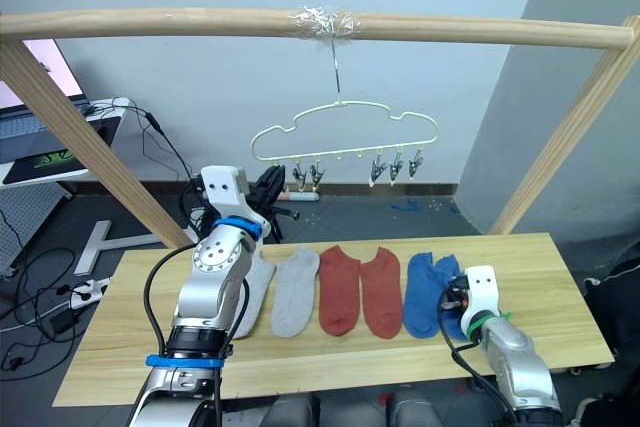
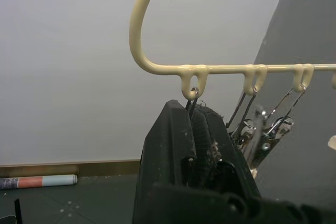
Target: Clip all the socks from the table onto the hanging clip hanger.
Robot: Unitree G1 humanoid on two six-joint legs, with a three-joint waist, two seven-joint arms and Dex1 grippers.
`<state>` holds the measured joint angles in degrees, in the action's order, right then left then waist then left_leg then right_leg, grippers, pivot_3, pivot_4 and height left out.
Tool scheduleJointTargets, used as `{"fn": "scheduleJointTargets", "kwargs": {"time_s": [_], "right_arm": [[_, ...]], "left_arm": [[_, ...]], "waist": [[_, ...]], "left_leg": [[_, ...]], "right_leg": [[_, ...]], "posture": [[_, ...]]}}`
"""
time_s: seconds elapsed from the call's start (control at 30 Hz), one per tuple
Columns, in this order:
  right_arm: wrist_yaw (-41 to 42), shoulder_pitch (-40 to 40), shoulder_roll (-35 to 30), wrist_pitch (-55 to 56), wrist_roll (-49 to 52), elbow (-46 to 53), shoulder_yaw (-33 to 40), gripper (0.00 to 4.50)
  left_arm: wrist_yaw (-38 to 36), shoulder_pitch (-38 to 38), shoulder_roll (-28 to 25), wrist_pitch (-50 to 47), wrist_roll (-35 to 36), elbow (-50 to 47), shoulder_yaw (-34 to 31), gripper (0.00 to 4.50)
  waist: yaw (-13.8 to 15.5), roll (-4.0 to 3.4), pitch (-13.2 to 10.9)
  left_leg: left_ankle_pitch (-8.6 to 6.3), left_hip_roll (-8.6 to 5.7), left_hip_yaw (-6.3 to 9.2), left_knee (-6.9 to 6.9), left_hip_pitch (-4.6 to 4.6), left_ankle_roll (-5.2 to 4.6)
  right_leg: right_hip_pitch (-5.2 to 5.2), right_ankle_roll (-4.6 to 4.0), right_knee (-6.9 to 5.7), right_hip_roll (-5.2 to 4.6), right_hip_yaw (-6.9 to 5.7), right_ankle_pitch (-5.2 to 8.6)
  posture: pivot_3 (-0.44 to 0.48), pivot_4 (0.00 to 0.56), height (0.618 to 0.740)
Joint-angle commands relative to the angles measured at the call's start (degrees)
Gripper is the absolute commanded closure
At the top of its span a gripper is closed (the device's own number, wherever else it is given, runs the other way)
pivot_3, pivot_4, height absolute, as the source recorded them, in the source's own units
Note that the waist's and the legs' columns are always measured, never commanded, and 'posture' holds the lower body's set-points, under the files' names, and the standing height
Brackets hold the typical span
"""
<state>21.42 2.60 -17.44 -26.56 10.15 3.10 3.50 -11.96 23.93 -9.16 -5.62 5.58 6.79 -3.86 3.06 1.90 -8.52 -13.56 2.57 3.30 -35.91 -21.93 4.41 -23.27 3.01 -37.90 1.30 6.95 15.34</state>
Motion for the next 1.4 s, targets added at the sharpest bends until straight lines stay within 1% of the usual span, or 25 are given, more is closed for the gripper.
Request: {"fn": "scheduleJointTargets", "kwargs": {"time_s": [0.03, 0.17, 0.27, 0.43, 0.8, 1.03, 1.13, 1.23, 1.3, 1.37, 1.4], "right_arm": [[1.52, 1.99, -2.45, -1.35, 0.19, 9.4, -0.57, 4.49], [4.54, 3.15, -5.22, -4.6, 2.72, 19.67, -1.66, 4.49], [5.07, 1.01, -6.25, -8.22, 3.47, 22.79, -3.29, 4.49], [3.28, -1.94, -5.78, -12.46, 3.6, 22.38, -3.32, 4.49], [3.21, -1.82, -5.8, -15.84, 5.06, 21.97, -2.73, 4.49], [2.04, -1.02, -7.63, -14.3, 2.82, 20.47, -3.22, 4.49], [2.91, -1.77, -8.23, -12.5, 2.1, 21.03, -4.26, 4.49], [5.71, -5.22, -9.7, -9.12, -0.47, 21.22, -10.09, 4.49], [5.48, -8.99, -7.41, -7.97, -1.62, 17.98, -13.45, 4.49], [5.45, -11.57, -5.54, -6.79, -2.46, 15.09, -15.67, 4.49], [5.21, -12.98, -4.3, -6.06, -2.95, 13.34, -16.69, 4.49]], "left_arm": [[-0.5, 0.43, -0.84, 0.41, 0.89, -2.21, -0.86, 4.5], [-2.46, 0.93, -2.47, -0.81, 2.56, -2.41, -1.88, 4.5], [-4.03, 1.53, -3.73, -1.43, 3.48, -1.98, -2.17, 4.5], [-4.45, 2.2, -4.26, -1.65, 3.85, -1.39, -2.11, 4.5], [-3.85, 1.57, -3.72, -1.69, 3.93, -2.06, -1.8, 4.5], [-3.85, 1.95, -3.49, -1.44, 3.84, -1.39, -1.72, 4.5], [-4.15, 1.84, -3.52, -1.69, 4.07, -1.6, -1.79, 4.5], [-5.89, 2.06, -2.87, -5.87, 8.33, -3.37, -2.88, 4.5], [-7.46, 2.25, -2.02, -14.54, 15.92, -6.09, -4.76, 4.5], [-7.86, 2.33, -1.88, -20.55, 20.92, -8.05, -6.54, 4.5], [-7.64, 2.49, -2.11, -23.69, 23.53, -8.69, -7.81, 4.5]], "waist": [[0.02, 0.01, 0.0], [-0.08, 0.01, -0.04], [-0.22, 0.05, -0.14], [0.01, 0.13, -0.21], [0.17, 0.12, -0.22], [0.17, 0.13, -0.22], [0.14, 0.13, -0.22], [-0.15, 0.1, -0.25], [-0.42, 0.12, -0.31], [-0.39, 0.14, -0.33], [-0.36, 0.14, -0.34]], "left_leg": [[0.0, 0.0, 0.01, 0.0, 0.0, 0.0], [0.0, 0.01, 0.03, 0.03, 0.0, 0.0], [0.0, 0.01, 0.01, 0.01, 0.01, 0.0], [0.0, 0.01, 0.03, -0.01, -0.03, 0.0], [-0.02, 0.01, 0.05, 0.02, -0.08, -0.02], [-0.02, 0.01, 0.05, 0.01, -0.09, -0.02], [-0.02, 0.01, 0.05, 0.02, -0.09, -0.02], [-0.02, 0.01, 0.03, 0.0, -0.08, -0.02], [-0.02, 0.02, 0.03, 0.0, -0.04, -0.03], [-0.02, 0.03, 0.07, 0.0, -0.04, -0.03], [-0.02, 0.03, 0.1, 0.0, -0.04, -0.03]], "right_leg": [[0.0, 0.0, 0.01, 0.0, -0.01, 0.0], [-0.01, 0.0, 0.02, 0.01, -0.02, 0.0], [-0.01, 0.0, 0.01, 0.01, 0.0, 0.0], [-0.01, 0.0, 0.03, 0.0, -0.02, 0.0], [-0.01, 0.0, 0.13, 0.0, -0.04, 0.0], [-0.01, 0.0, 0.13, 0.0, -0.04, 0.0], [-0.01, 0.0, 0.13, 0.0, -0.04, 0.0], [-0.01, 0.01, 0.13, 0.0, -0.02, 0.0], [-0.01, 0.01, 0.11, 0.01, -0.03, 0.0], [-0.02, 0.01, 0.06, 0.03, -0.07, 0.0], [-0.02, 0.01, 0.06, 0.03, -0.09, 0.0]], "posture": [[0.217, 0.133, 0.74], [0.212, 0.139, 0.74], [0.211, 0.148, 0.74], [0.216, 0.148, 0.74], [0.218, 0.145, 0.74], [0.217, 0.143, 0.74], [0.212, 0.143, 0.74], [0.211, 0.143, 0.74], [0.211, 0.143, 0.74], [0.211, 0.143, 0.74], [0.229, 0.142, 0.74]]}}
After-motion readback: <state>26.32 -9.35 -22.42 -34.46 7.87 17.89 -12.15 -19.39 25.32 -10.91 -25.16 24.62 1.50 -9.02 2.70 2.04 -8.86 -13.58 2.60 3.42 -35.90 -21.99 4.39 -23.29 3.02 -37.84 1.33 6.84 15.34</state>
